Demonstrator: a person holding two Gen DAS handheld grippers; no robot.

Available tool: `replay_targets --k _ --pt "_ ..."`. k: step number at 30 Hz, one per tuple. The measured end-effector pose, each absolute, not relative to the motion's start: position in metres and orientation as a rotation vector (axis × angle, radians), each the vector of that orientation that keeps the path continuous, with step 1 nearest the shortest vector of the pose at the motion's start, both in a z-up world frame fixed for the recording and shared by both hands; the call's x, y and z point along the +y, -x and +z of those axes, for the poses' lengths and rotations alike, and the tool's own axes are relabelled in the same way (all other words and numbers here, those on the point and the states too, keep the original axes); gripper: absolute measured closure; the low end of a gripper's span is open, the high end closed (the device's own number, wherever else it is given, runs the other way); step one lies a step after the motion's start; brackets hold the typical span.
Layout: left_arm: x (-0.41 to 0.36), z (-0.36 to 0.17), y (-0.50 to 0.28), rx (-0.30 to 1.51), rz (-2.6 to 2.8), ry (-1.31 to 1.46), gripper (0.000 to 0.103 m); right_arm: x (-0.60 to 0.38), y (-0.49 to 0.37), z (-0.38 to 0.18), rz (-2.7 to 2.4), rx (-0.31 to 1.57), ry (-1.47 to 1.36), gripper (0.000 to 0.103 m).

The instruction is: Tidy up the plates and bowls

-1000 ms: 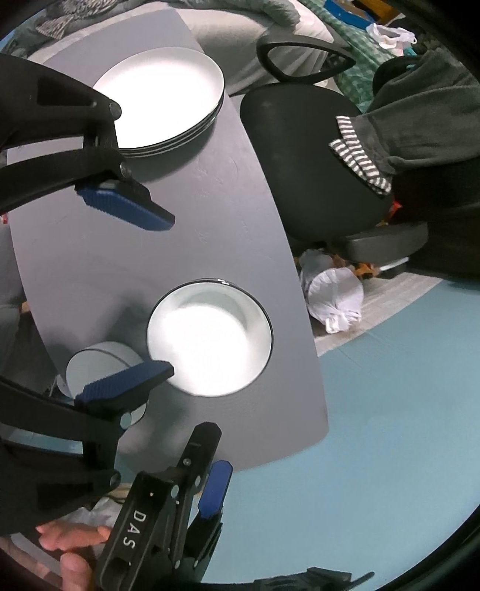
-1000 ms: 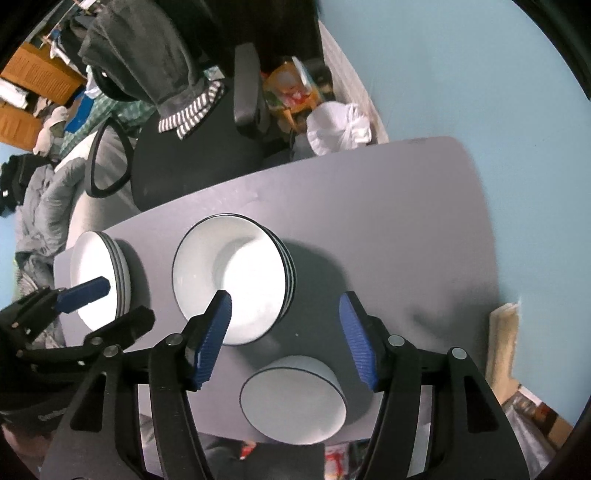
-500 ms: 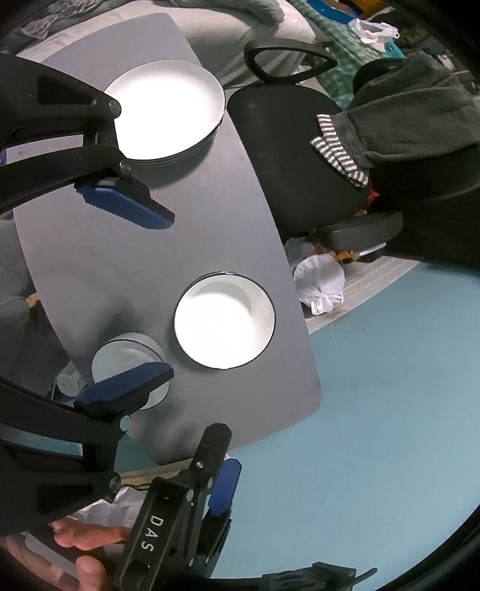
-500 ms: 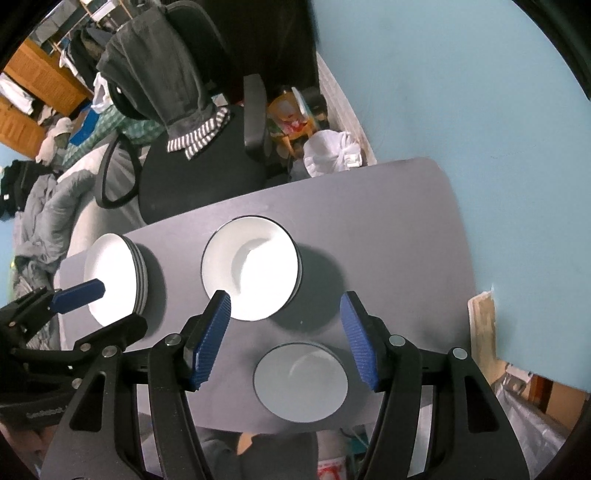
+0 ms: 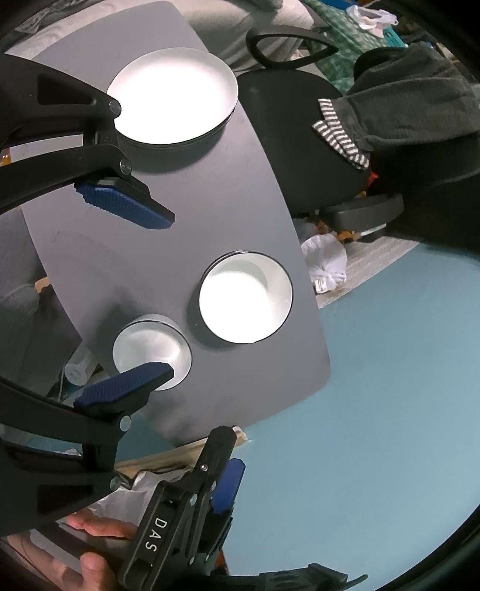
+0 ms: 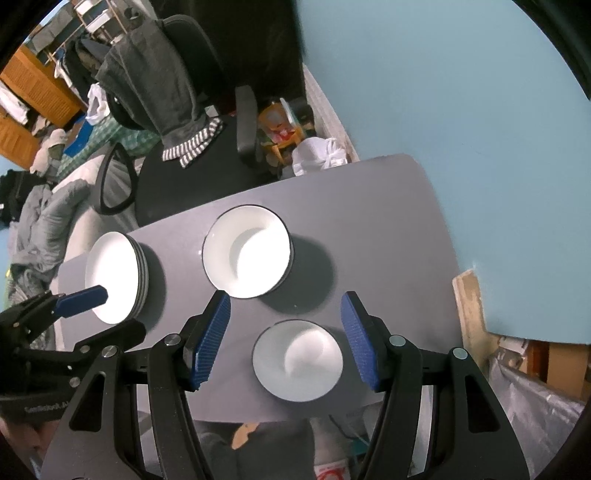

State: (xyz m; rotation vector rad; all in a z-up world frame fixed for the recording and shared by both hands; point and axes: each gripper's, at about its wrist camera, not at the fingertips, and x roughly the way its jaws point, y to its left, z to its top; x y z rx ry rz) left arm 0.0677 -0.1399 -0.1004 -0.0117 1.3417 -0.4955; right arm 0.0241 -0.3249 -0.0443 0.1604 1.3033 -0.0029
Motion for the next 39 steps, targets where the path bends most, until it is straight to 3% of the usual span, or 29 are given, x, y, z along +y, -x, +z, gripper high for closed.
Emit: replay_targets --k 21,39 --pt "-0.171 -0.118 -0.043 1.377 -0.601 -0.034 0.027 -0.351 0.024 -0.061 -0.076 1.374 -0.262 0.042" --pt "-0.192 -0.184 -0.036 1.466 -0.583 -0.099 0.027 -0.385 0.045 -0.122 -0.117 1.443 -0.331 0.042"
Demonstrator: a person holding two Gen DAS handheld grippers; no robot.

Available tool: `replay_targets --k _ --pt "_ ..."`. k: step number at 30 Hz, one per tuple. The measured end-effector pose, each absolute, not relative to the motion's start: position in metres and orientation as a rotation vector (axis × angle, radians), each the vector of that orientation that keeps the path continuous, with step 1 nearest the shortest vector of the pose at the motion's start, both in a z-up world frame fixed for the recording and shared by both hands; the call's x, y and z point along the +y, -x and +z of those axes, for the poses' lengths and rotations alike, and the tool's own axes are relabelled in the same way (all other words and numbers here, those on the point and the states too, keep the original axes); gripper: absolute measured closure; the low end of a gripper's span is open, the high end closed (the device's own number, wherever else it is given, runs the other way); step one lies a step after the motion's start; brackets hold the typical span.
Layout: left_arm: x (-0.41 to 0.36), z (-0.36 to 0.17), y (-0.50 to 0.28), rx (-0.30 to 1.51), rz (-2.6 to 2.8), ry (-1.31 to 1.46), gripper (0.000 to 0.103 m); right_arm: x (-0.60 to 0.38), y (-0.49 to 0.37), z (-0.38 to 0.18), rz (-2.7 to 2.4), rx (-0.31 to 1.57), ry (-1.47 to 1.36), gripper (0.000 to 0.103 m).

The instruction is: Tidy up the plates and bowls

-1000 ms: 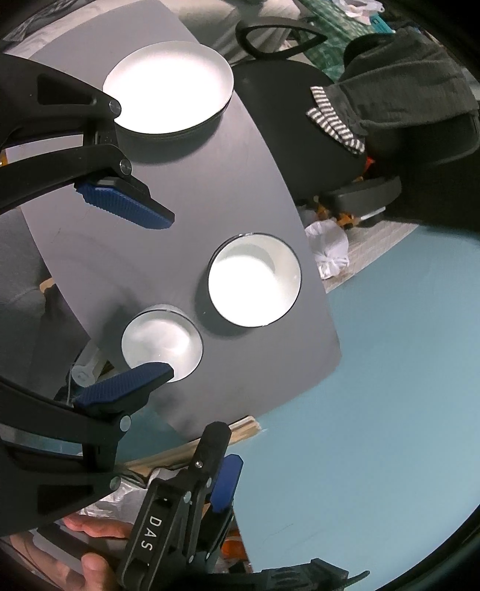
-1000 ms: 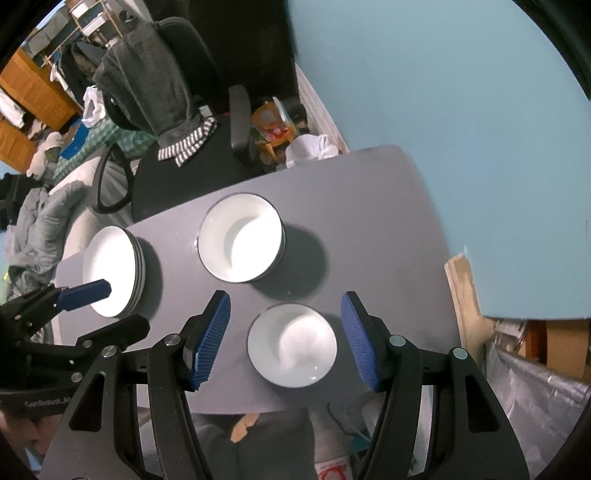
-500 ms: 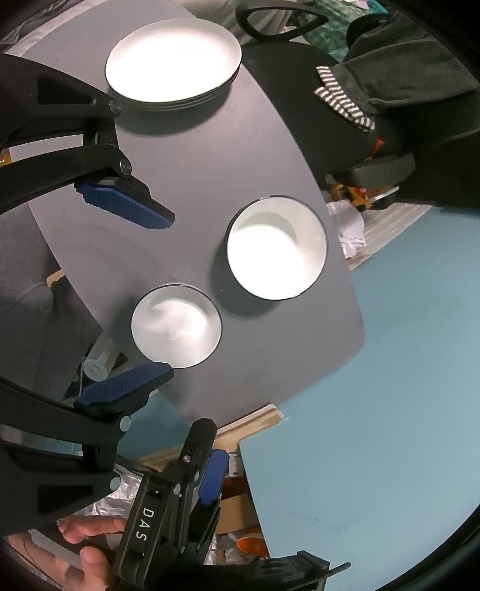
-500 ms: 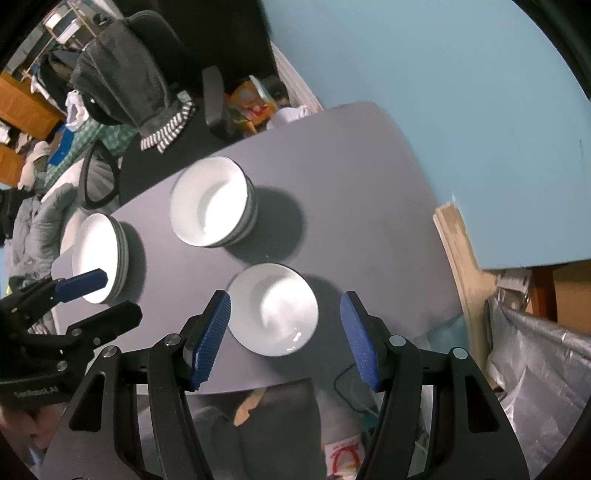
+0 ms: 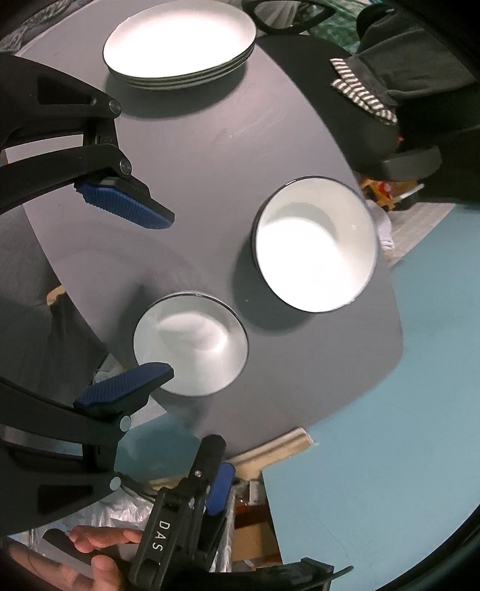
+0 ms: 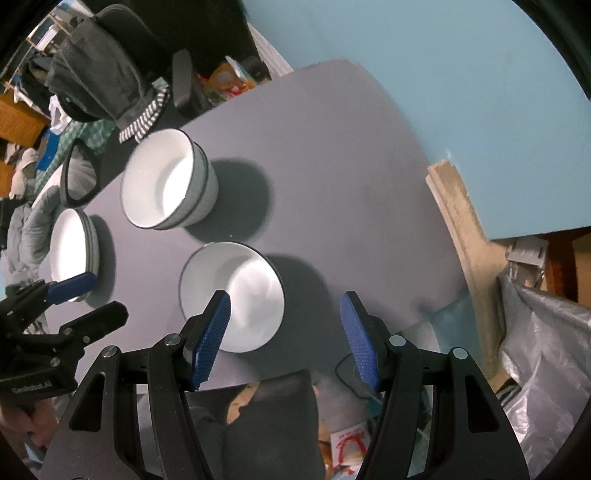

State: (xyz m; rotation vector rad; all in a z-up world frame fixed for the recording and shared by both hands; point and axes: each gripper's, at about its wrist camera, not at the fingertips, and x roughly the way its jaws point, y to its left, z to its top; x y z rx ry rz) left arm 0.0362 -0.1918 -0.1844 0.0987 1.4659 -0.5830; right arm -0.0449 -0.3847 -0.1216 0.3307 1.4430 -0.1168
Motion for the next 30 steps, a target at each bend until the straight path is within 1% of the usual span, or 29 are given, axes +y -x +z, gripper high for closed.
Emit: replay_targets --k 15,24,30 --pt "-0.197 -0.244 -0.038 1.539 -0.552 -0.055 0.027 -0.379 0.047 -0.197 -0.085 1.512 -0.332 0.042" --pt "-0.200 -0.273 -0.041 1.582 -0.529 -0.008 0.027 -0.374 0.042 -0.214 -0.055 1.511 -0.346 0.042" --pt "-0.201 -0.281 -0.043 1.589 -0.513 0.017 0.027 -0.381 0.037 -0.215 -0.039 1.485 -0.359 0.042"
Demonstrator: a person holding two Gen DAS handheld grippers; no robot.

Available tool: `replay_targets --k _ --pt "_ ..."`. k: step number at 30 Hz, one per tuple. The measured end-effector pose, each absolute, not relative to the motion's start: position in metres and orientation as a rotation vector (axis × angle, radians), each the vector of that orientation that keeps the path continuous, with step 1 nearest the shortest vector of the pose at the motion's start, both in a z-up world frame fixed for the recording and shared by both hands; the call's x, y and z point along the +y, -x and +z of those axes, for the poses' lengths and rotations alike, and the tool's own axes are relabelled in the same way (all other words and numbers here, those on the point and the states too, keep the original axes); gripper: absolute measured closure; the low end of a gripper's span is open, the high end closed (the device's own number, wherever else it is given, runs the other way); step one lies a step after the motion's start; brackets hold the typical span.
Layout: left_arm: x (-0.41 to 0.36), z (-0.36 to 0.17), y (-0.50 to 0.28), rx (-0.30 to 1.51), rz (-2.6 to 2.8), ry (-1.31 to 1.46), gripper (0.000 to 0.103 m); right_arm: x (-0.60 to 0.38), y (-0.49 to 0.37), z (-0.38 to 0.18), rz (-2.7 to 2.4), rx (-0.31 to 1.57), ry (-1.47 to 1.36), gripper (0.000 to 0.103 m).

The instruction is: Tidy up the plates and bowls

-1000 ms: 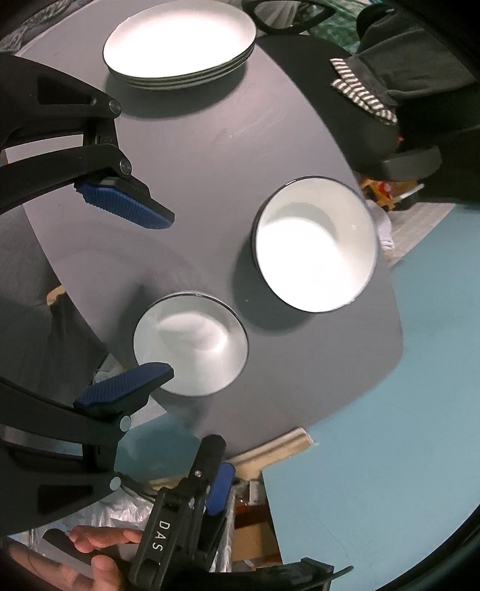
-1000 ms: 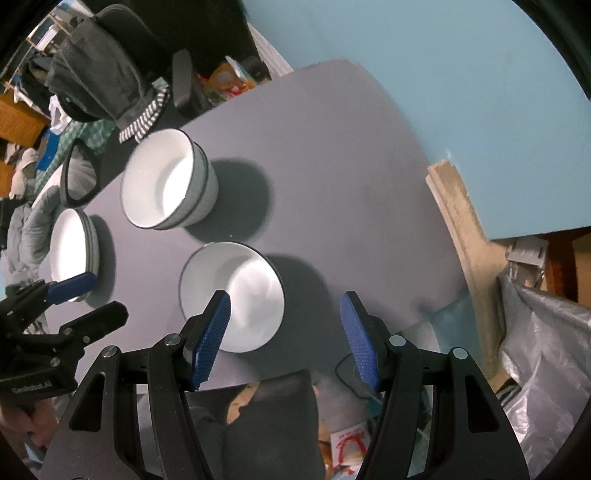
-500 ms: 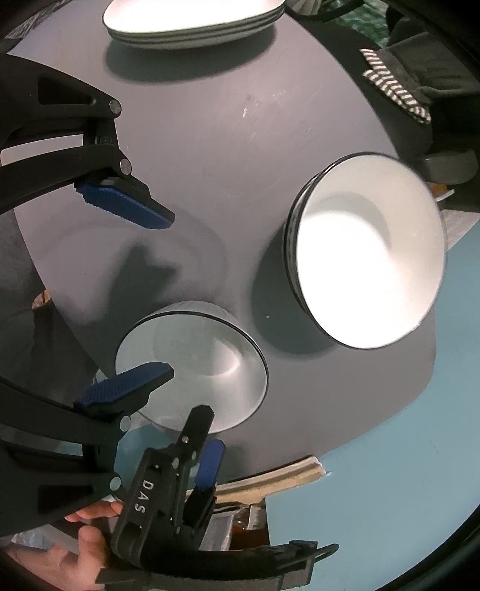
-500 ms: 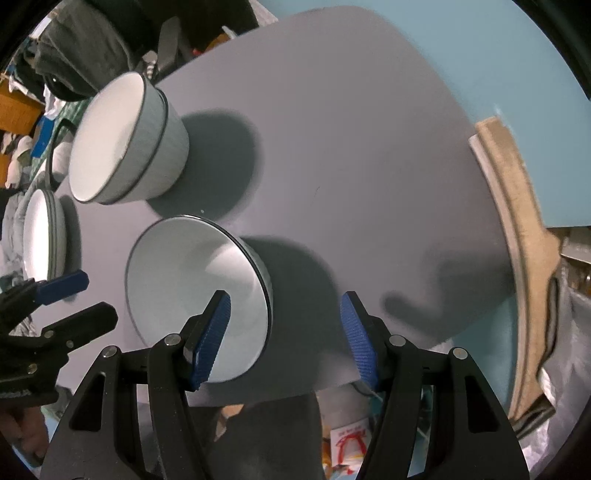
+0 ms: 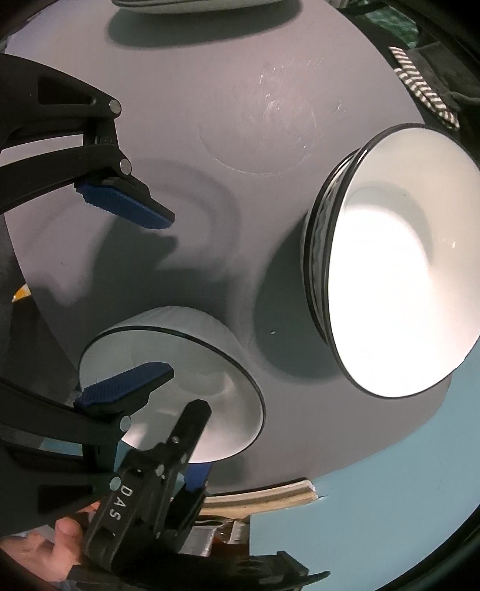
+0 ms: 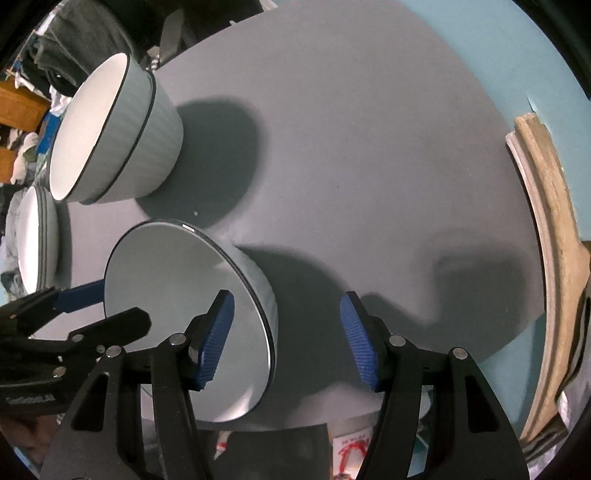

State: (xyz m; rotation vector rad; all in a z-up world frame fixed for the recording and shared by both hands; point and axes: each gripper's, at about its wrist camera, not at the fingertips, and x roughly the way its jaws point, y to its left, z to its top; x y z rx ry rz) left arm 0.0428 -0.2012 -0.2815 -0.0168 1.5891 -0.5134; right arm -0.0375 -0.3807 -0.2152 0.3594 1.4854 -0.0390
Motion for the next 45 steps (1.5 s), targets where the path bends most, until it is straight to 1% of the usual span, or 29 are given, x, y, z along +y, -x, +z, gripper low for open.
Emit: replay_targets --k 5,6,7,8,9,13,14,16,17,19,21,22,25,27,30,37,45 --pt "-0.203 -0.286 -0.043 1.588 -0.517 0.015 0.027 -0.380 0.037 -0.218 -0.020 1.494 -0.347 0.042" --pt "-0.203 -0.287 -0.042 1.590 -0.516 0.013 0.027 -0.380 0.038 -0.218 -0.016 1.493 -0.343 0.043" --pt "-0.202 -0.288 -0.043 1.591 -0.517 0.014 0.027 -0.379 0.038 -0.218 -0.011 1.493 -0.342 0.047" --pt "-0.203 -0.289 -0.043 1.592 -0.519 0.016 0.030 -0.378 0.038 -0.218 -0.004 1.495 -0.341 0.051" --pt "-0.203 -0.290 -0.042 1.594 -0.521 0.017 0.034 -0.377 0.039 -0.218 0.002 1.501 -0.337 0.053" --pt "-0.202 -0.295 -0.044 1.608 -0.512 0.014 0.041 -0.372 0.034 -0.221 0.013 1.515 -0.330 0.069" --pt "-0.201 -0.296 -0.044 1.611 -0.510 0.018 0.044 -0.372 0.034 -0.220 0.015 1.513 -0.333 0.070" --pt "-0.199 -0.295 -0.046 1.598 -0.516 0.037 0.048 -0.373 0.031 -0.219 0.018 1.516 -0.339 0.076" --pt "-0.198 -0.296 -0.047 1.600 -0.518 0.038 0.053 -0.374 0.030 -0.218 0.019 1.517 -0.341 0.078" --pt "-0.197 -0.296 -0.049 1.601 -0.513 0.038 0.056 -0.375 0.028 -0.216 0.021 1.521 -0.343 0.082" --pt "-0.197 -0.297 -0.050 1.618 -0.518 0.041 0.070 -0.365 0.024 -0.216 0.026 1.526 -0.343 0.088" --pt "-0.195 -0.298 -0.049 1.626 -0.514 0.035 0.072 -0.366 0.022 -0.215 0.027 1.529 -0.341 0.090" --pt "-0.194 -0.296 -0.049 1.634 -0.530 0.040 0.077 -0.366 0.013 -0.214 0.021 1.539 -0.329 0.091" --pt "-0.193 -0.295 -0.047 1.644 -0.544 0.047 0.083 -0.365 0.011 -0.212 0.017 1.543 -0.325 0.091" --pt "-0.194 -0.291 -0.043 1.644 -0.559 0.040 0.089 -0.364 0.009 -0.211 0.012 1.551 -0.331 0.092" --pt "-0.196 -0.290 -0.040 1.644 -0.542 0.008 0.091 -0.352 0.031 -0.223 0.026 1.568 -0.364 0.096" --pt "-0.199 -0.293 -0.026 1.658 -0.517 -0.029 0.092 -0.331 0.036 -0.222 0.049 1.570 -0.336 0.096"
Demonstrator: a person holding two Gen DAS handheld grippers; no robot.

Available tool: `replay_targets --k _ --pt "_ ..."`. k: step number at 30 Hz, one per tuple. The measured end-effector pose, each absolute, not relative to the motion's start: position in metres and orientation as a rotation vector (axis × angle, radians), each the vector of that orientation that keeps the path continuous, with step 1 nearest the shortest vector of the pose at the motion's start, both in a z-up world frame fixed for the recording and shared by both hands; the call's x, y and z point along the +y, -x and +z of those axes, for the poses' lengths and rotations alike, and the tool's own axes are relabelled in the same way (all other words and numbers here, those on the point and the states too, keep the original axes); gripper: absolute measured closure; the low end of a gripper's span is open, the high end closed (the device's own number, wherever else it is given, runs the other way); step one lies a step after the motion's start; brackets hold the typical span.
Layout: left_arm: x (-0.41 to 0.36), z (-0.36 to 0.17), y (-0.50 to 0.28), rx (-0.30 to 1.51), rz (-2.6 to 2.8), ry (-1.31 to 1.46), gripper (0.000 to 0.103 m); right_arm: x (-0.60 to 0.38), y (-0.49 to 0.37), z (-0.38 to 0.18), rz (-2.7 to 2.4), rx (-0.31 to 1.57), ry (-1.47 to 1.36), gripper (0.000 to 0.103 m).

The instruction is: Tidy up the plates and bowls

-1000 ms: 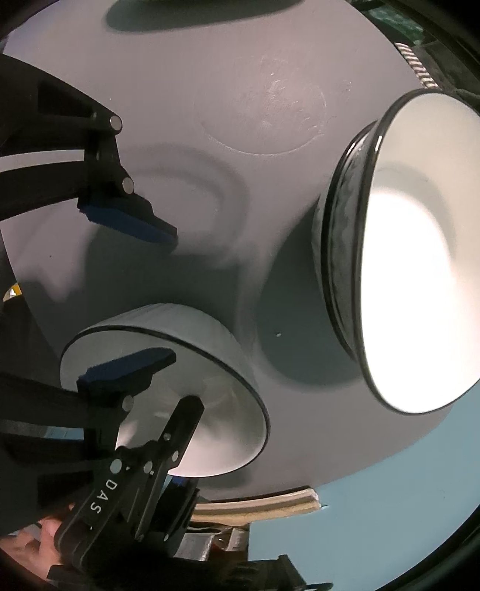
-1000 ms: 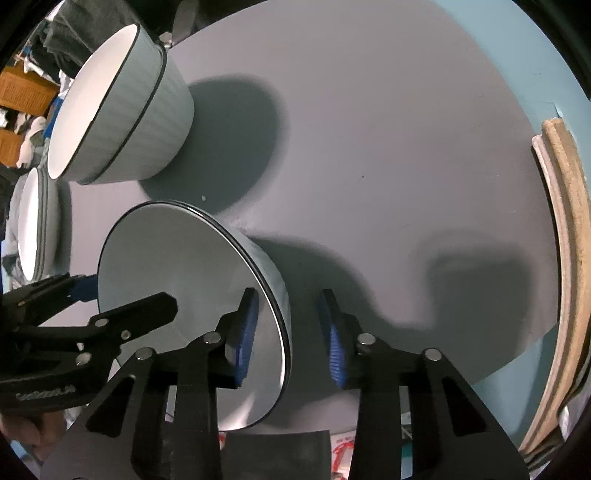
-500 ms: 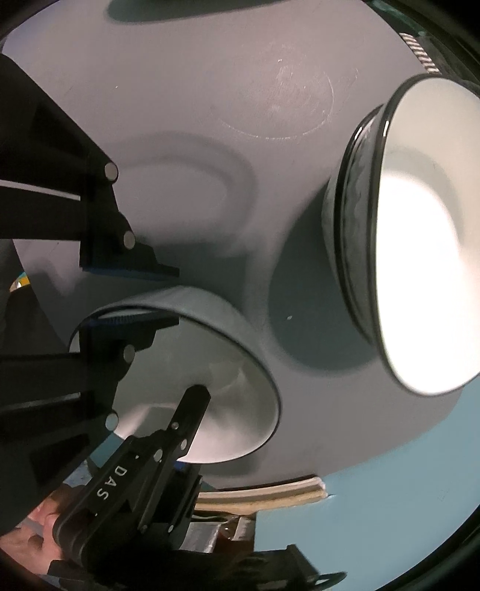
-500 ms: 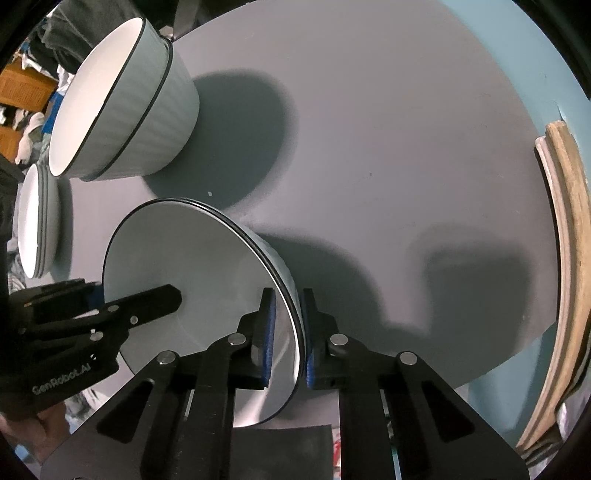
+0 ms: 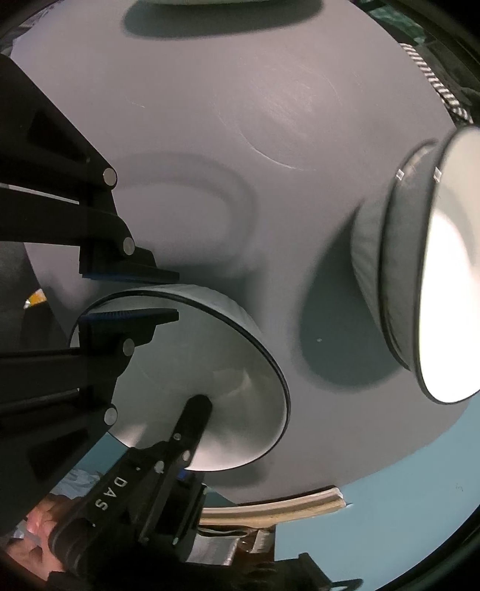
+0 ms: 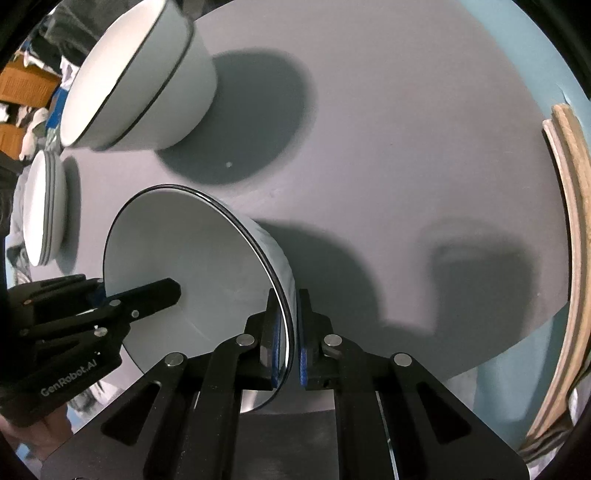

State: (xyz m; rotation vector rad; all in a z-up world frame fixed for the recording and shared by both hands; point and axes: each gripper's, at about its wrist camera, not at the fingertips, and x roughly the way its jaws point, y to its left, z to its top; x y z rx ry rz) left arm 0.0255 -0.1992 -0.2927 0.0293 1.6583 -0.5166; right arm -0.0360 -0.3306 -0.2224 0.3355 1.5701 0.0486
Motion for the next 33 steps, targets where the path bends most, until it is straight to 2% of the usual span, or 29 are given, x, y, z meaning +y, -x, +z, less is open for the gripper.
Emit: replay_targets --k 16,33 --pt "-0.179 -0.253 -0.019 1.616 -0.500 0.004 0.092 -0.314 -0.003 -0.188 0.098 1.557 -0.255 0.096" --pt "-0.158 -0.192 -0.059 1.525 -0.502 0.002 0.092 -0.299 -0.009 -0.158 0.117 1.480 -0.255 0.096"
